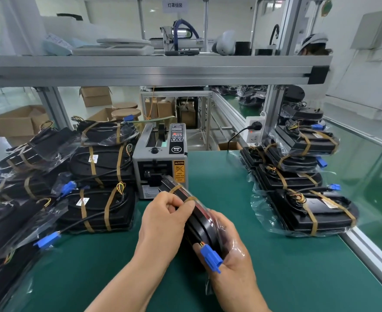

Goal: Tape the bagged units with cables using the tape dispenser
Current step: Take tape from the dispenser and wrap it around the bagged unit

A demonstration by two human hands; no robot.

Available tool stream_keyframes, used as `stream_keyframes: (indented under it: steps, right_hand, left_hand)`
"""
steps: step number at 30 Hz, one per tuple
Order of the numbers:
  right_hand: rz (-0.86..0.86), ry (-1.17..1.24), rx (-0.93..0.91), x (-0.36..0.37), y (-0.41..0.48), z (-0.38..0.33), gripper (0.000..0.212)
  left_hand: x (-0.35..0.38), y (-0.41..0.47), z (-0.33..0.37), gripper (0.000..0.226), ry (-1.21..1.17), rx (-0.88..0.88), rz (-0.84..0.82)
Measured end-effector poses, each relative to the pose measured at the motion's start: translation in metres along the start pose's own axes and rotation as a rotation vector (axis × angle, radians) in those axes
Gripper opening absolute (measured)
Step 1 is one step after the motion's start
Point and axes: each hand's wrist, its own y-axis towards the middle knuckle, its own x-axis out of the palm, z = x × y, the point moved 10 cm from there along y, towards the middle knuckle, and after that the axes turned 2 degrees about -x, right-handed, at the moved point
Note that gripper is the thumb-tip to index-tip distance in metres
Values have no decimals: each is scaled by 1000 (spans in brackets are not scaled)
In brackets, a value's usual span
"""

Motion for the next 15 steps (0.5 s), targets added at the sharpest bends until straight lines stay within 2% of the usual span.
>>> stream_keyframes:
  steps: [5,9,13,15]
  right_hand:
    - [8,7,13,-3,-1,0,63]
    - [-99,-5,78,-2,-1,-8,70]
    - [-371,-169,79,0,14,-42,81]
    - [-340,-191,105,-6,36,-57,80]
  left_hand:
    - [6,-4,3,49,84,36,-106]
    - [4,-8,6,57,112,28,-151]
    - [2,-10,3,51,52,19,-167]
    - [4,-11,1,39,8,8,-192]
